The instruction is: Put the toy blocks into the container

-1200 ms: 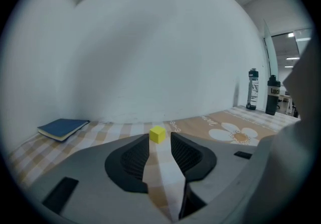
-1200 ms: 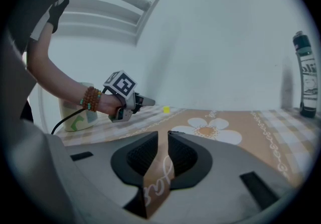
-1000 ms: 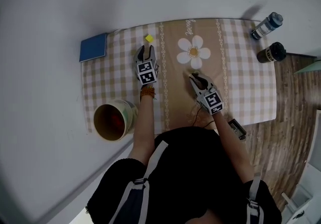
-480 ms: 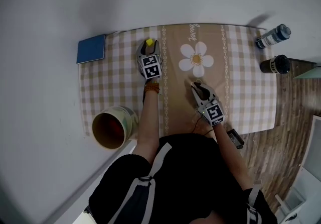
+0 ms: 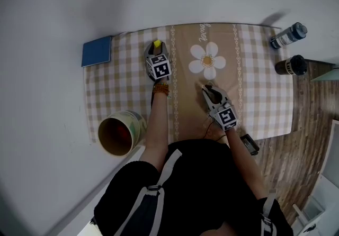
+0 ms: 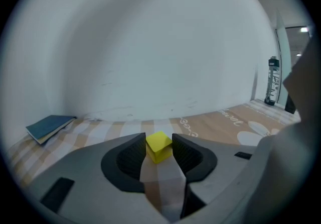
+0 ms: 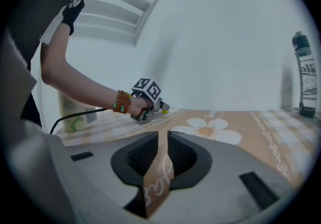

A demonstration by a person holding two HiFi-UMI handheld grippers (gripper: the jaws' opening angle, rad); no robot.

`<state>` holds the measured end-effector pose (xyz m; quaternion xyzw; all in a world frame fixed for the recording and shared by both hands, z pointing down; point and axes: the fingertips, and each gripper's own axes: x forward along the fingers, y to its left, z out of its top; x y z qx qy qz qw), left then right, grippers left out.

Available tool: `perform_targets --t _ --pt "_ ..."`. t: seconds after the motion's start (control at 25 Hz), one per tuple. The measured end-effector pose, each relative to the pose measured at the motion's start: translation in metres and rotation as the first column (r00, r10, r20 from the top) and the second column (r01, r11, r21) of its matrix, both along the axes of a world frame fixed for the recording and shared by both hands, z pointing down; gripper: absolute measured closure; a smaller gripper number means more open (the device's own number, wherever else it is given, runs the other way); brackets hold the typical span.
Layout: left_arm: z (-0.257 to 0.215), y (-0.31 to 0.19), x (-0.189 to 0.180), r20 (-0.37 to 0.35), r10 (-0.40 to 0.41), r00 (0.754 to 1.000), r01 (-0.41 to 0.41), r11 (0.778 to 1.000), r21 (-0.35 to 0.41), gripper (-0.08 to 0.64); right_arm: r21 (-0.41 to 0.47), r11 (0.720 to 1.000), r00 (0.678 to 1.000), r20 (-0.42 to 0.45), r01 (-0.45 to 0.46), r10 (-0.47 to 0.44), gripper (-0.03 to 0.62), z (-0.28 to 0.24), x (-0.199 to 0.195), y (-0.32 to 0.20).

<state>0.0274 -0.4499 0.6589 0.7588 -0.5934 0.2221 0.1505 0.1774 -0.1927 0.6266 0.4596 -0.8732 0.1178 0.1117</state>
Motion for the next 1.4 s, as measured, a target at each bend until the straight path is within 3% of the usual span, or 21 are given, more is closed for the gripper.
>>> perform_targets --t 0.16,0.4,0.56,0.64,0.88,1.2,1.4 --pt "-0.007 0.017 0.002 -0.026 0.015 1.000 -0.015 1.000 0.001 0.391 0.011 1.000 1.000 0.003 -0.002 0.002 0.557 -0.001 0.001 0.000" --pt "-0.033 0.084 0.009 -0.011 0.118 0.993 -0.118 0.992 0.043 0.391 0.010 1.000 1.000 -0.002 -0.021 0.021 0.557 0.007 -0.004 0.016" --pt "-0.034 0.157 -0.007 -0.067 0.070 0.995 -0.060 0.989 0.133 0.390 0.075 0.995 0.995 -0.067 0.073 -0.068 0.584 0.027 -0.003 0.032" --pt "-0.040 0.180 -0.007 -0.063 0.085 0.994 -0.075 0.986 0.150 0.390 0.090 0.994 0.996 -0.065 0.068 -0.062 0.585 0.027 -0.001 0.032" --pt "-0.083 0.209 -0.015 -0.010 0.149 0.989 -0.148 0.984 0.095 0.390 0.012 1.000 1.000 0.008 0.011 -0.011 0.584 0.002 -0.002 0.007" --pt "-0.113 0.290 -0.022 -0.053 0.202 0.978 -0.193 0.971 0.137 0.390 0.011 1.000 1.000 0.003 -0.007 0.007 0.588 0.004 -0.003 0.007" --pt "-0.163 0.325 -0.037 -0.044 0.214 0.976 -0.199 0.953 0.229 0.390 0.005 1.000 1.000 -0.004 -0.006 0.006 0.589 0.005 -0.002 0.005"
